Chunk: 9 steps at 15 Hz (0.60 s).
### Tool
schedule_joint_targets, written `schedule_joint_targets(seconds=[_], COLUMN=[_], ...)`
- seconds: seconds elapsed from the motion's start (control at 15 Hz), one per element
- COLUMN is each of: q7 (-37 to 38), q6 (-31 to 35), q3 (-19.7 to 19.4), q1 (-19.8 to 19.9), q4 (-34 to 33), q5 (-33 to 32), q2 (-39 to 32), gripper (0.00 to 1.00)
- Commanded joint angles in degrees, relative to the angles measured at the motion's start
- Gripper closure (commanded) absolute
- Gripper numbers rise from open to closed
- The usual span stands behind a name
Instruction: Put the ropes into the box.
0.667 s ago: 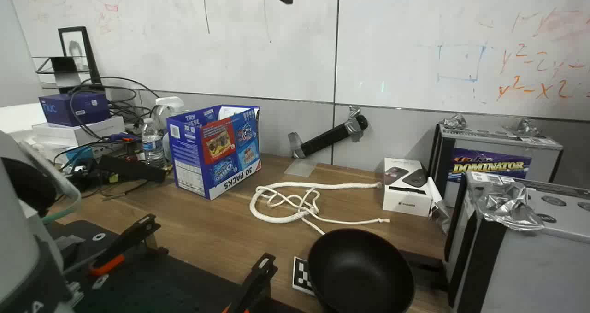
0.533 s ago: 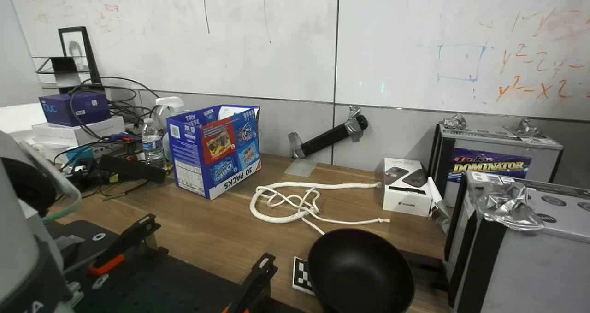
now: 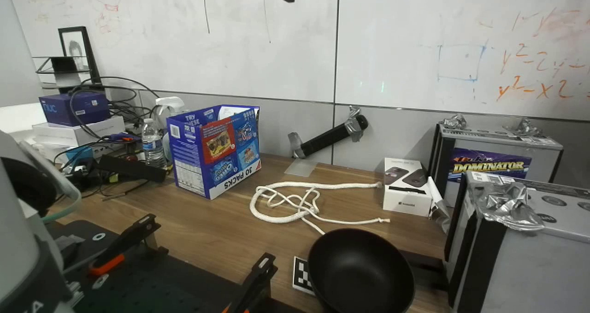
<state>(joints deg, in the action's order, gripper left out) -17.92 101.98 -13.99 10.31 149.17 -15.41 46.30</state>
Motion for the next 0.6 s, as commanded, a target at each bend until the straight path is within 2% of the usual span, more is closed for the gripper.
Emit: schedule_joint_targets(seconds=[0.0, 0.13, 0.33, 0.53], q7=[2.11, 4.31, 11.68, 20.18], q6=[2.6, 4.41, 9.86, 15.9], q3=[-1.14, -1.31, -0.98, -0.26], q1=[0.55, 1.42, 3.73, 4.6], q4=[0.11, 0.35, 0.74, -0.75], q5=[-0.82, -0.92, -0.15, 2.71], q2=[-3.11, -5.24, -9.68, -18.06], gripper=[0.0, 0.0, 0.0, 0.0])
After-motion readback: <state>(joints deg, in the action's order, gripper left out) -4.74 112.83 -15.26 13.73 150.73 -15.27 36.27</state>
